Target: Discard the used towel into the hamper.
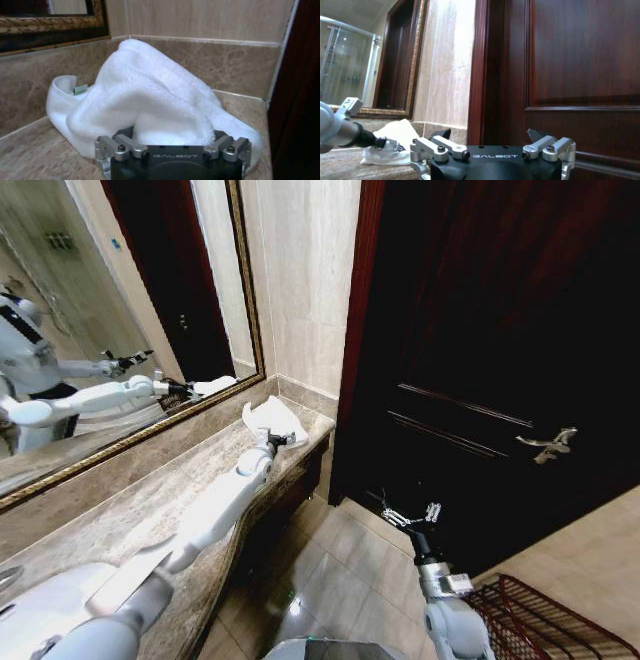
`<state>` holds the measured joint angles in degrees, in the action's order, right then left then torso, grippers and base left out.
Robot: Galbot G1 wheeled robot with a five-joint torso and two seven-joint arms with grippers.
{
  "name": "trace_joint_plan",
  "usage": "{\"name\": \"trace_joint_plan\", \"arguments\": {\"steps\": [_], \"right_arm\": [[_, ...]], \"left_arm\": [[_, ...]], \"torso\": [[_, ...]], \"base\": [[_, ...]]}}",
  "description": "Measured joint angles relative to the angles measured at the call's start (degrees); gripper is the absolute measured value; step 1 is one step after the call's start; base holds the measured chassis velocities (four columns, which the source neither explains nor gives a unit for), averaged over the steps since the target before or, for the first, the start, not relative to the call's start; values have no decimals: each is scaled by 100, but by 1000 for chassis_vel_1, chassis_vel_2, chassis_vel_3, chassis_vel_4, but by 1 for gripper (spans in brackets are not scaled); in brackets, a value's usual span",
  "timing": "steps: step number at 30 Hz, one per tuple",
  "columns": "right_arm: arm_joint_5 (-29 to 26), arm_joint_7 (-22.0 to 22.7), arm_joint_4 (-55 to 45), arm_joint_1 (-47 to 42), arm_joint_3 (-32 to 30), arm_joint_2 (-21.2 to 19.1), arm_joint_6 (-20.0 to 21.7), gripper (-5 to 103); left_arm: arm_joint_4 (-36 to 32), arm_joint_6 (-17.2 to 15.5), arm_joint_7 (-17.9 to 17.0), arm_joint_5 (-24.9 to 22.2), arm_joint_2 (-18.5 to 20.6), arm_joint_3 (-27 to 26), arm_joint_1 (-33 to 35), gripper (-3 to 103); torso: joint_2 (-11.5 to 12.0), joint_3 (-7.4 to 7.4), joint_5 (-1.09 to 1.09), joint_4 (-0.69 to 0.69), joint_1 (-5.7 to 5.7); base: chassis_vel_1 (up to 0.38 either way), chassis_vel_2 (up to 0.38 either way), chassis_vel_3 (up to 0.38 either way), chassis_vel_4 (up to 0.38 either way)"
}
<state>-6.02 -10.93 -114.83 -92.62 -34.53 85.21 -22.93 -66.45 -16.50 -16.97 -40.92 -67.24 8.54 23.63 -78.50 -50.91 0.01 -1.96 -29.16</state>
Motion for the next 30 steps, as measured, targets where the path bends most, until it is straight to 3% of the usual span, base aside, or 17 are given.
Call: {"name": "trace_joint_plan", "arguments": {"steps": [6,30], "right_arm": [[-44,-2,8,-66,-50,33,-75,100],[-66,-11,-1,-79,-48,61,-110,100]], "left_arm": [[151,184,1,94,-94,23,32,79],[-153,280,-50,-103,-110,-247,310,15]], "torso": [[3,3,-1,-1,3],[10,7,-1,0,6]], "base": [[0,0,0,0],[0,0,0,0]]}}
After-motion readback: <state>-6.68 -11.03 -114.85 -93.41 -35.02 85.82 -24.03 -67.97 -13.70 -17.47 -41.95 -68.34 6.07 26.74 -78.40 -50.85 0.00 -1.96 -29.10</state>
